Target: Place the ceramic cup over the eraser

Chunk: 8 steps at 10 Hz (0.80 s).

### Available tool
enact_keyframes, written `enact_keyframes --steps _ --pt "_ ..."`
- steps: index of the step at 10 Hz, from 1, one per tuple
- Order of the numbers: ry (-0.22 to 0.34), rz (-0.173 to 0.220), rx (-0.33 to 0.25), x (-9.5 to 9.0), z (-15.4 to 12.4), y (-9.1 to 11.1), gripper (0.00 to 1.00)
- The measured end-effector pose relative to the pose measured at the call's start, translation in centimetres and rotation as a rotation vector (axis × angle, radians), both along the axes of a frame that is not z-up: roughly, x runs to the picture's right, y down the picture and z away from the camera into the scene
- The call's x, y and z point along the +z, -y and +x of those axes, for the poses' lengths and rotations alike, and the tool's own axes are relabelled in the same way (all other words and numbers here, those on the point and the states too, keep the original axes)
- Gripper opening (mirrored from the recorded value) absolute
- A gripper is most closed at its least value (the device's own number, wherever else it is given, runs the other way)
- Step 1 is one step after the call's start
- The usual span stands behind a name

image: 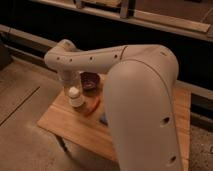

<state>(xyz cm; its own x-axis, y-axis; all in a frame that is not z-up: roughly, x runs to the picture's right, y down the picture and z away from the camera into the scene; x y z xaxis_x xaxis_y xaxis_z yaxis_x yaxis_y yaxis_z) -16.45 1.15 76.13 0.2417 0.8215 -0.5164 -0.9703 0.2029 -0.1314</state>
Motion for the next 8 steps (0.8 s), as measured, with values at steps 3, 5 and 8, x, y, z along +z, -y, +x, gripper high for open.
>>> enact_keyframes --steps 3,5,8 --pt "0.006 -0.001 -0.009 0.5 0.3 0.2 0.00" --pt "0.007 -0.005 -0.014 0.8 0.5 0.2 0.00" --pt "0.013 -0.013 -0.022 1.2 0.3 0.1 0.00"
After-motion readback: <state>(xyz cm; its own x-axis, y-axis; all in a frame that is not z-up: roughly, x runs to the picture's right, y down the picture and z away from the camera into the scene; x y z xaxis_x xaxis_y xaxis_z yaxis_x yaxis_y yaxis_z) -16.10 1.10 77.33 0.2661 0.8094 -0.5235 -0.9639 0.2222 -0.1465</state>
